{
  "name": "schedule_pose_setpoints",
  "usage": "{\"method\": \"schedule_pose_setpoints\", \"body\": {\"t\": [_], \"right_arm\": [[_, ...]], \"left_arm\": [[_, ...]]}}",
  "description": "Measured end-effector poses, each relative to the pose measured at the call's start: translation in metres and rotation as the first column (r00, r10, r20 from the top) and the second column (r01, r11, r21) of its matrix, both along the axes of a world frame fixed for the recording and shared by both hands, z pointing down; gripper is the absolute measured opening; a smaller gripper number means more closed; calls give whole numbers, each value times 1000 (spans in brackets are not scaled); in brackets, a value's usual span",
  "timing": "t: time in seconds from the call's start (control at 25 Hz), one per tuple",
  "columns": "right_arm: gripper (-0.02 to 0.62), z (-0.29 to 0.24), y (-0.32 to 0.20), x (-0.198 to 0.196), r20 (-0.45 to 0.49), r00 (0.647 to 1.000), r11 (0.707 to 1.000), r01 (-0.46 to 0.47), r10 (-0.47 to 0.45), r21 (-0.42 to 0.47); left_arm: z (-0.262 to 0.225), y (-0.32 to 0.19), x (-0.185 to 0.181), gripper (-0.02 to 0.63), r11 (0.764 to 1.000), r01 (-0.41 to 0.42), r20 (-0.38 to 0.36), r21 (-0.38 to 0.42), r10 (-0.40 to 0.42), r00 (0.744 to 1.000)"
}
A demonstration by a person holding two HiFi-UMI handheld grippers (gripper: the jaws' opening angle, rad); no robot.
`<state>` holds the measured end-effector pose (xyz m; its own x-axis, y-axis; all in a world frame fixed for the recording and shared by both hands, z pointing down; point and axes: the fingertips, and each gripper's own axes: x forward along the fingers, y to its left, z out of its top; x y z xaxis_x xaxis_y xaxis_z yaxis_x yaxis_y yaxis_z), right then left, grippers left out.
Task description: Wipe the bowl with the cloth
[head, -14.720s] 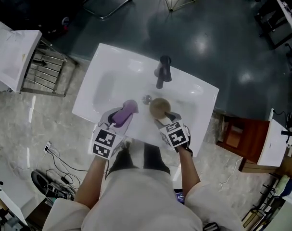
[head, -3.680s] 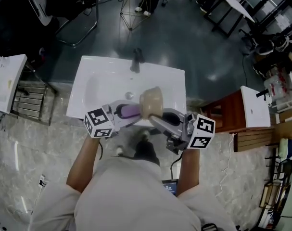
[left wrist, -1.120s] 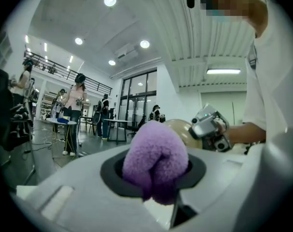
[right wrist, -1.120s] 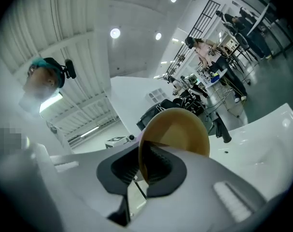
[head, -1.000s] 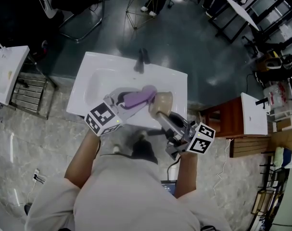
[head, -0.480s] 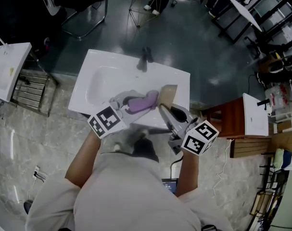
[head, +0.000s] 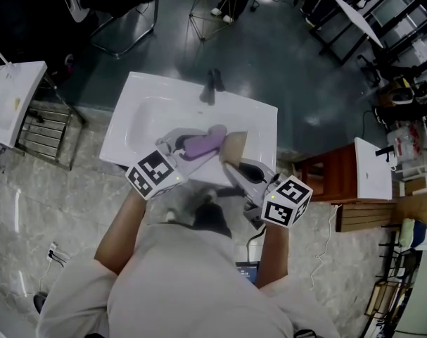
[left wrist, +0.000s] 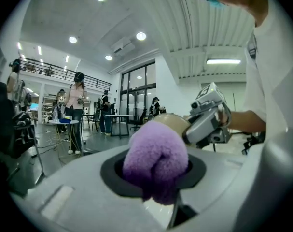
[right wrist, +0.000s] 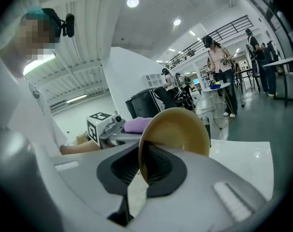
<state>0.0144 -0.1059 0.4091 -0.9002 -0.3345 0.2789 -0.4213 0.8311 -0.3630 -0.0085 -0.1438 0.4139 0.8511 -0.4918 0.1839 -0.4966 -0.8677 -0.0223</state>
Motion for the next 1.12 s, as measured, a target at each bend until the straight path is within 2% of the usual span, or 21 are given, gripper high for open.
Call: {"method": "schedule_pose_setpoints", "body": {"t": [0.24, 0.48, 0.64, 0.88, 1.0, 1.12], "right_arm": [[14, -23, 0, 9, 109, 994, 1000, 8, -8, -4], [14, -23, -6, 13, 128, 991, 999, -36, 37, -4], [14, -17, -14, 14, 66, 995, 997, -71, 70, 16], [14, -2, -26, 9, -130, 983, 987, -118, 132, 113], [14, -1, -29, 15, -196, 964, 973, -147, 182, 179], [14, 0, -37, 15, -228, 948, 960, -173, 222, 220]], "left_arm": [[4, -5, 13, 121, 1000, -15, 20, -15, 15, 1000], [16, 10, 21, 121, 996, -85, 47, -26, 86, 995], [12, 15, 22, 121, 994, -110, 16, -28, 110, 994], [1, 10, 7, 121, 997, -73, -71, -28, 71, 995], [-5, 8, 2, 121, 1000, -18, -71, -12, 17, 997], [-6, 0, -12, 121, 998, 55, -23, 18, -55, 998]]}}
